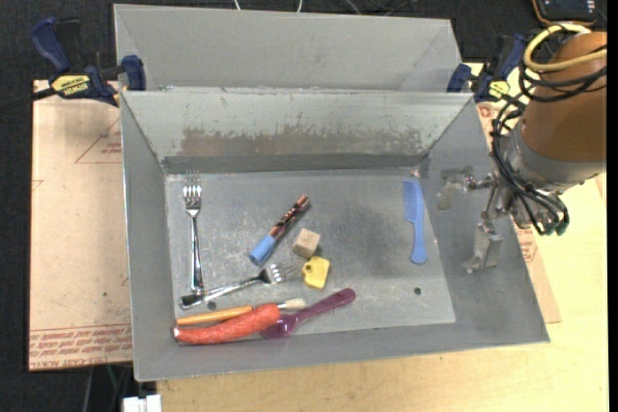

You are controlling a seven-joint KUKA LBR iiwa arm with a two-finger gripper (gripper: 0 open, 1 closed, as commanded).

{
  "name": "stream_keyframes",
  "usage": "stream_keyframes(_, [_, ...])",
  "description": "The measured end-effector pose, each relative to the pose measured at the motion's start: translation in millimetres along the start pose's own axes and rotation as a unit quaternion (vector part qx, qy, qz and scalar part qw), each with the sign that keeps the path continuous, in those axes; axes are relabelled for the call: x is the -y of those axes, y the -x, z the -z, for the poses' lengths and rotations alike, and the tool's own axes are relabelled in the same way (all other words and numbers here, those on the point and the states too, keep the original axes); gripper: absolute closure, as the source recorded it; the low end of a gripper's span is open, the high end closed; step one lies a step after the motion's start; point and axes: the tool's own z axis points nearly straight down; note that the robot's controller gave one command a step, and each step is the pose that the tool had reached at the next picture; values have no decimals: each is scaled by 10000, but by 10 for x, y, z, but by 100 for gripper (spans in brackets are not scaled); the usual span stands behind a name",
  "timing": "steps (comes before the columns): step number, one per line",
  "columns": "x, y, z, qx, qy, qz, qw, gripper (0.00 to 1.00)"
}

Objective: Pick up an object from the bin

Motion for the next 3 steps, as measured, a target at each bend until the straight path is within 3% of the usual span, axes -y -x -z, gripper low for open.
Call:
stream_keyframes(1, [-80,-135,-731,2,10,-331,9995,0])
stream_keyframes(2, [-181,-135,-942,55,-3,-735,9973,0])
stream_keyframes(3, [-959,-18,-1513,-18,37,-76,10000,0])
